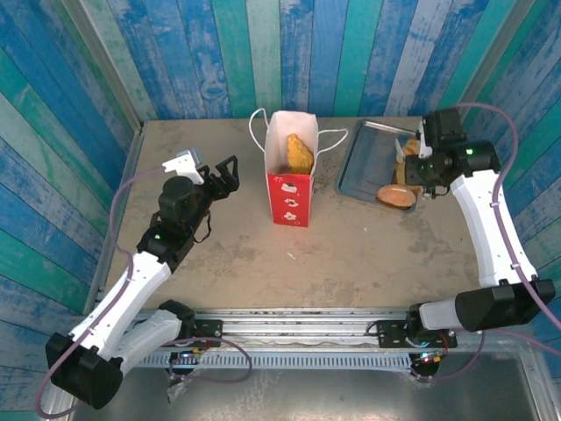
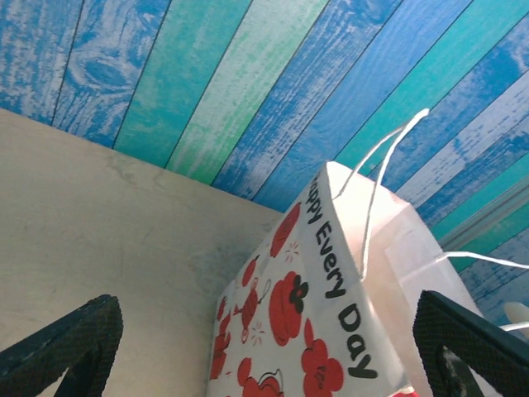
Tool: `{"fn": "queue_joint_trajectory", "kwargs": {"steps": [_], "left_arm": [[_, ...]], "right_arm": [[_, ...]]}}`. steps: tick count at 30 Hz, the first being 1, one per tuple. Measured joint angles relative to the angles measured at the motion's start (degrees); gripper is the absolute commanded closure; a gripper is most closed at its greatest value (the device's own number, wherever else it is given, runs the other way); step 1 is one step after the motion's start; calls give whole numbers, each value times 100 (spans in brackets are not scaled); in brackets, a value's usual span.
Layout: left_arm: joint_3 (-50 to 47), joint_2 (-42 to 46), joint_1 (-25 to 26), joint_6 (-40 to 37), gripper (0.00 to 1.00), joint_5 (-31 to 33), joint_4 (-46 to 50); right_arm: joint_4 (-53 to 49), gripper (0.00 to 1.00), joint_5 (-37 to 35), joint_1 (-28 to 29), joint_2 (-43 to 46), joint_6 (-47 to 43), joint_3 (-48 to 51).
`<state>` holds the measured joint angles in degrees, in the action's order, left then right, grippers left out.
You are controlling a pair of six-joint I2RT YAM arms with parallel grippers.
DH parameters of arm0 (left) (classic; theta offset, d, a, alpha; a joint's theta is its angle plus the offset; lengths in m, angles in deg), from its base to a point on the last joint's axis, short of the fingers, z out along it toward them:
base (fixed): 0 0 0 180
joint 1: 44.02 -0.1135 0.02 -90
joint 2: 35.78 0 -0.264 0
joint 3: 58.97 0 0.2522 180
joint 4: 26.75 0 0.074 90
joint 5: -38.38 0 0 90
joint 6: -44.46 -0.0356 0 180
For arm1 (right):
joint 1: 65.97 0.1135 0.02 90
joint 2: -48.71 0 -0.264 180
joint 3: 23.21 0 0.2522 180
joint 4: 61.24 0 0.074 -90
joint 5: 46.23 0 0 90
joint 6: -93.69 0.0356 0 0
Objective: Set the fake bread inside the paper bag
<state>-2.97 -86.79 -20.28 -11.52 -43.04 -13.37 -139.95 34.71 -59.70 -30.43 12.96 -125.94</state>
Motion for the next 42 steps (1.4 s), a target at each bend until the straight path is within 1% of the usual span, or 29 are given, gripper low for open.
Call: {"fn": "queue_joint_trajectory", "kwargs": {"steps": [3,6,11,16,28,42], "left_arm": [[-76,26,0,-92,6,59,46],[-136,61,0,-168,6,79,118],[-162,151,0,-267,6,76,221],[-225,254,0,-319,6,79,227],[-225,243,0,-457,6,83,258],[-225,98,0,-529,6,83,258]], "right_arm": [[310,53,85,-256,-175,68,251],[667,53,162,-426,-605,175,315],[1150,53,179,-662,-1646,387,94],[1458,52,144,-787,-2312,605,-125],[1775,47,247,-914,-2850,828,-481],[1851,47,470,-940,-3370,872,-682]]}}
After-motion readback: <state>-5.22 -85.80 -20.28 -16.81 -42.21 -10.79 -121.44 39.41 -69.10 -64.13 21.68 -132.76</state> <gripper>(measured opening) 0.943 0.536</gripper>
